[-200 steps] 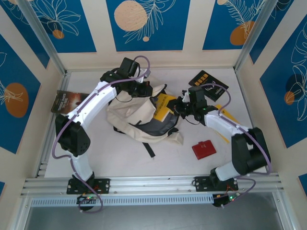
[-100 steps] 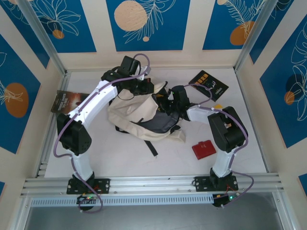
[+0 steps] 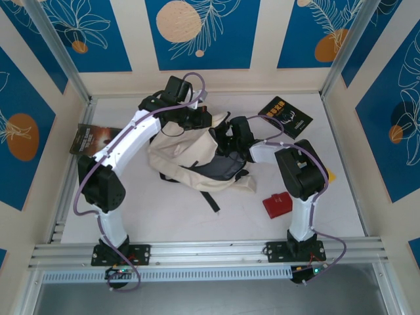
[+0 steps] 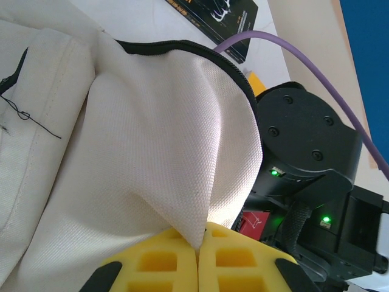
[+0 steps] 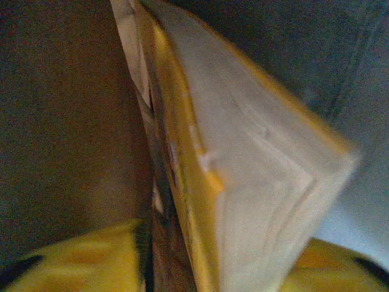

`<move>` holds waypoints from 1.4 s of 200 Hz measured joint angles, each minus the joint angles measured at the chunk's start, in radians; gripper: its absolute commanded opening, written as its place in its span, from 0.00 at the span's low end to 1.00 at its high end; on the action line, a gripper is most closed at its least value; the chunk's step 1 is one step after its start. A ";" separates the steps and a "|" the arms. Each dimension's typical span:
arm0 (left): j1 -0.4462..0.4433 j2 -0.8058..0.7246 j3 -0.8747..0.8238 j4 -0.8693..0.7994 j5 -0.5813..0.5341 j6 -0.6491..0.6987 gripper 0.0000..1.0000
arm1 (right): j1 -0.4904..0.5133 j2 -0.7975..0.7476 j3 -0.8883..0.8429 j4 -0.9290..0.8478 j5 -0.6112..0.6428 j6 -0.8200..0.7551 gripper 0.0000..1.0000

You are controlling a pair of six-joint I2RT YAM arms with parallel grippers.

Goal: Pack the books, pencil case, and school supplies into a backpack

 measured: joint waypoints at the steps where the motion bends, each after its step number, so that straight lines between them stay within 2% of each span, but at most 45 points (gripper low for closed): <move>1: 0.000 0.001 0.000 0.000 0.000 0.000 0.06 | -0.001 -0.004 -0.003 -0.005 0.000 0.002 0.69; 16: 0.005 0.006 0.000 0.007 0.007 0.000 0.06 | -0.021 -0.072 -0.039 -0.081 0.008 -0.031 0.75; 48: 0.011 0.017 0.000 0.023 0.020 0.000 0.07 | -0.077 -0.284 -0.107 -0.216 0.006 -0.123 0.74; 71: 0.015 0.018 -0.018 0.047 0.020 -0.002 0.12 | -0.121 -0.435 -0.185 -0.296 0.022 -0.173 0.74; 75: 0.015 0.018 -0.023 0.051 0.020 -0.007 0.15 | -0.127 -0.459 -0.200 -0.322 0.034 -0.181 0.75; 87: 0.015 0.018 -0.039 0.067 0.023 -0.018 0.32 | -0.142 -0.522 -0.234 -0.405 0.092 -0.207 0.77; 100: 0.016 0.018 -0.058 0.090 0.029 -0.022 0.55 | -0.156 -0.593 -0.257 -0.509 0.167 -0.239 0.81; 105: 0.018 0.018 -0.067 0.100 0.033 -0.018 0.61 | -0.161 -0.616 -0.259 -0.542 0.189 -0.247 0.82; 150: 0.065 -0.059 -0.233 0.148 0.009 -0.032 0.82 | -0.180 -0.751 -0.197 -0.762 0.361 -0.356 0.86; 169: 0.133 -0.129 -0.305 0.138 -0.054 -0.034 0.91 | -0.177 -0.755 -0.156 -0.795 0.372 -0.389 0.86; 187: 0.239 -0.203 -0.370 0.130 -0.136 -0.036 1.00 | -0.167 -0.755 -0.135 -0.808 0.367 -0.409 0.87; 210: 0.390 -0.266 -0.447 0.130 -0.227 -0.046 1.00 | -0.139 -0.750 -0.130 -0.813 0.344 -0.416 0.90; 240: 0.557 -0.252 -0.505 0.149 -0.293 -0.066 1.00 | -0.104 -0.746 -0.130 -0.812 0.329 -0.414 0.91; 280: 0.671 -0.137 -0.507 0.197 -0.346 -0.071 1.00 | -0.082 -0.746 -0.130 -0.812 0.318 -0.398 0.91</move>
